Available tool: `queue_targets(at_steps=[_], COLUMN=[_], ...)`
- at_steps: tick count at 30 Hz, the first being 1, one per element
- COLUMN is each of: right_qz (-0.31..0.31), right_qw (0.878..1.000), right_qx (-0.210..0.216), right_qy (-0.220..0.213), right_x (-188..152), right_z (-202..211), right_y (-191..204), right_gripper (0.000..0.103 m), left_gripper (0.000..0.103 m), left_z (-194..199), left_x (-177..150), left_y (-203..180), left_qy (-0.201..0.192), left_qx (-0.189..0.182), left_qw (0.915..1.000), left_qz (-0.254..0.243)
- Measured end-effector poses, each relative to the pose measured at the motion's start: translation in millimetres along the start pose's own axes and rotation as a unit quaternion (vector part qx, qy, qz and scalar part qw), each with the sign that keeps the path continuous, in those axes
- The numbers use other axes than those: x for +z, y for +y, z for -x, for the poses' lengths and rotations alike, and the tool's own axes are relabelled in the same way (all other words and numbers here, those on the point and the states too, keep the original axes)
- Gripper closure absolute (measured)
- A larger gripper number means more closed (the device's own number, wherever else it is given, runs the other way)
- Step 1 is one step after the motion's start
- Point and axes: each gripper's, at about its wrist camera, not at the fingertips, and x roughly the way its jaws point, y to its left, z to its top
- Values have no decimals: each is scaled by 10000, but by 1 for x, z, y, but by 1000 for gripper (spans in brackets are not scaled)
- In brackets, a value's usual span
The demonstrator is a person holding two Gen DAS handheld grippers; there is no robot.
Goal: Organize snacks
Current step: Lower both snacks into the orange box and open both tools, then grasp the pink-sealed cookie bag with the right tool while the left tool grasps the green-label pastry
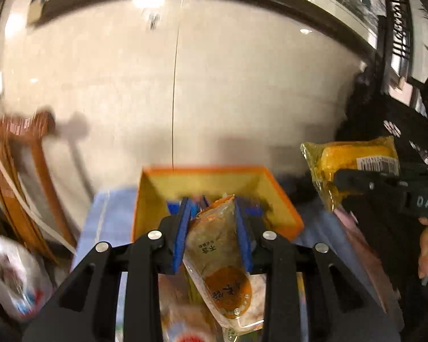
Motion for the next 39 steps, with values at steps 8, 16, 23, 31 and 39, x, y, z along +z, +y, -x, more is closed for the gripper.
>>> queue_targets(at_steps=[8,16,23,31,39], right_qz=[29,78,-471,-70,16], right_qw=[9968,9952,9825,9753,9648], right_qx=[-461,-493,-1112,-1328,-1166], right_qy=[649,840,1417,1764,2357], right_x=[57,-20,-173,-232,-242], right_z=[-85,-88,-73,-105,-154], right_y=[-25,-44,-89,-79,-82], right_gripper=[20,20,20,20,42], left_gripper=[4,4,4,4,20], left_z=[-86,-73,-27,-26,-66], left_x=[65,-5,-157,-241,-269], left_y=[21,31,-18,-48,-55], left_qy=[423,586,1113,1586,1826], left_qx=[528,262,-274,-411,-126], left_qw=[9974,9979,9907,9843,9814], left_qz=[238,134,-730,-655,-572])
